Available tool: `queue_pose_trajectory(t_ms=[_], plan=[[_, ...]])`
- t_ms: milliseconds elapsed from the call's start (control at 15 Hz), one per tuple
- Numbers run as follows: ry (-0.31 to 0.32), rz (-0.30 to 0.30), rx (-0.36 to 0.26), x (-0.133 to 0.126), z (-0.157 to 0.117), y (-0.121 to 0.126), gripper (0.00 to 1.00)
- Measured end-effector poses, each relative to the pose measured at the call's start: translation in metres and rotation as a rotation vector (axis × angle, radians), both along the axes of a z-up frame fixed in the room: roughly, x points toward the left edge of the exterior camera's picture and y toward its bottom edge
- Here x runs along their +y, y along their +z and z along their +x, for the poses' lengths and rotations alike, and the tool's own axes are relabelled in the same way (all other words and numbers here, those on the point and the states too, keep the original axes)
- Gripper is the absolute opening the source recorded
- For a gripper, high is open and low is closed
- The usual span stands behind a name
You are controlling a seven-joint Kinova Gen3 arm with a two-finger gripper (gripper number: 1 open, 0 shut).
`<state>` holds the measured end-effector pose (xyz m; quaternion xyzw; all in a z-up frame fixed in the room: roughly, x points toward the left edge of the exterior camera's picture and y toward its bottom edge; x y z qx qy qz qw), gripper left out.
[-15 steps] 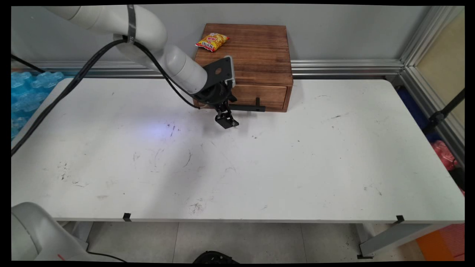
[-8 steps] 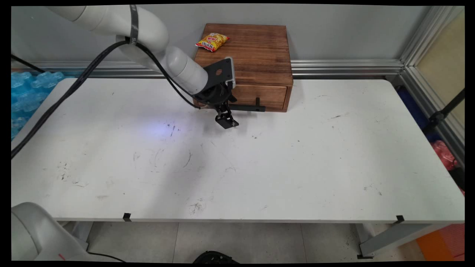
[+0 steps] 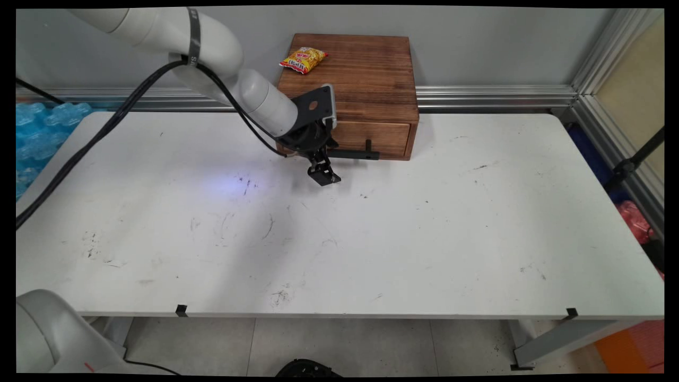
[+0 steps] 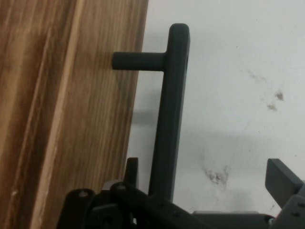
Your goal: Open the drawer
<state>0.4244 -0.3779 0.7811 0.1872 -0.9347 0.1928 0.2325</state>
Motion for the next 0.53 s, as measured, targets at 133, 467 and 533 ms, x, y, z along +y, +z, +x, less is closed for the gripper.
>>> queue_pose_trajectory(t_ms=[133,467,533], plan=[[-0.001,0.002,0.0,0.0004,-0.0003,-0.0006,1.0],[-0.006,0.008,0.003,0.0033,-0.0017,-0.0015,1.0],[-0.007,0.009,0.003,0.0039,-0.0019,-0.0015,1.0]])
